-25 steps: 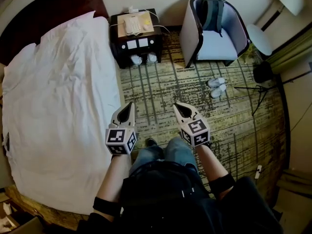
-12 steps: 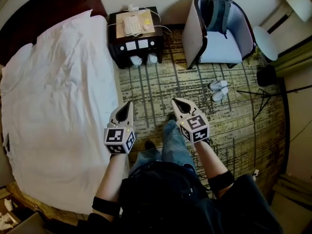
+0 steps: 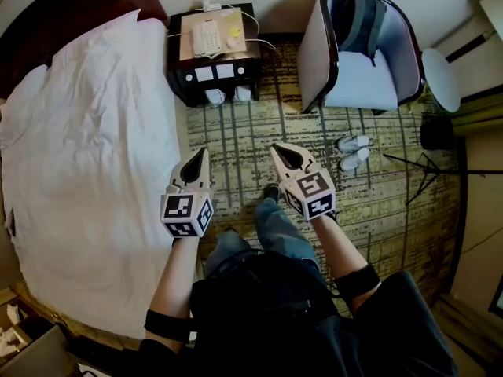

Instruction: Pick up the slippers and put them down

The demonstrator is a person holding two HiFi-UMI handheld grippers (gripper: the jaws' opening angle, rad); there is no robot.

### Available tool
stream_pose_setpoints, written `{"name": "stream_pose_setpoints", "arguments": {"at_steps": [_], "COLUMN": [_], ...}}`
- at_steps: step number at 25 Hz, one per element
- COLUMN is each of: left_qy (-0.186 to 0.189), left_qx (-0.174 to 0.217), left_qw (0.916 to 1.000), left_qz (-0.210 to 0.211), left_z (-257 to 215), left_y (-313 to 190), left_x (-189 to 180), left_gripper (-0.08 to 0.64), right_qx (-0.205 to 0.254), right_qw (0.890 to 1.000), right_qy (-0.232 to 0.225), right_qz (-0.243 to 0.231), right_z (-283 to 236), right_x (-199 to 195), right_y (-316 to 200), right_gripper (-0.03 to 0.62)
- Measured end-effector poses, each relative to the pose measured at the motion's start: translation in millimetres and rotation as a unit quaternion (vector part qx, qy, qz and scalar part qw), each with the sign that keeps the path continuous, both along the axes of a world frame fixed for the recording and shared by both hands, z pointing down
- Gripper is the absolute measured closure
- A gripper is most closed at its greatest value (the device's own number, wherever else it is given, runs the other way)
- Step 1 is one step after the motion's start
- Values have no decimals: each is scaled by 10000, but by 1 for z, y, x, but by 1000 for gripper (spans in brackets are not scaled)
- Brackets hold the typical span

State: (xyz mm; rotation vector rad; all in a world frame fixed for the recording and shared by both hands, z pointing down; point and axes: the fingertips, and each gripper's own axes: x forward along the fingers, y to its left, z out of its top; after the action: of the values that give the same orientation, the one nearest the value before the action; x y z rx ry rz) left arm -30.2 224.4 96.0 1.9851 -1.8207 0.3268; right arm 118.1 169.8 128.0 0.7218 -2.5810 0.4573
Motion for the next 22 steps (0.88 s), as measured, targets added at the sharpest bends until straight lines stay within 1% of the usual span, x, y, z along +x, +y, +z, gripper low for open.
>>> {"name": "stream_pose_setpoints", "arguments": {"at_steps": [5, 11, 16, 20, 22], "left_qy": [-49, -113, -112, -109, -114], "left_qx": [-14, -23, -58, -160, -162], "left_qw": [9999, 9999, 9998, 9988, 9987], "left_qz": [-109, -80, 142, 446, 479], "left_z": [-1, -5, -3, 7, 16], "left_y": [-32, -65, -94, -116, -129], "left_x": [8, 7, -11, -21, -32], "left_gripper": [558, 558, 558, 558, 558], "right_qx": [30, -41, -40, -189, -234], "right_qw": [9999, 9998, 10000, 9991, 9986], "right_qy": [-30, -114, -88, -67, -37], "right_qz": [-142, -146, 16, 375, 465], "right_z": [1, 1, 5, 22, 33], "right_x": [5, -1, -22, -27, -35], "right_y": [-40, -73, -99, -116, -122], "right_gripper": [591, 591, 583, 569, 563]}}
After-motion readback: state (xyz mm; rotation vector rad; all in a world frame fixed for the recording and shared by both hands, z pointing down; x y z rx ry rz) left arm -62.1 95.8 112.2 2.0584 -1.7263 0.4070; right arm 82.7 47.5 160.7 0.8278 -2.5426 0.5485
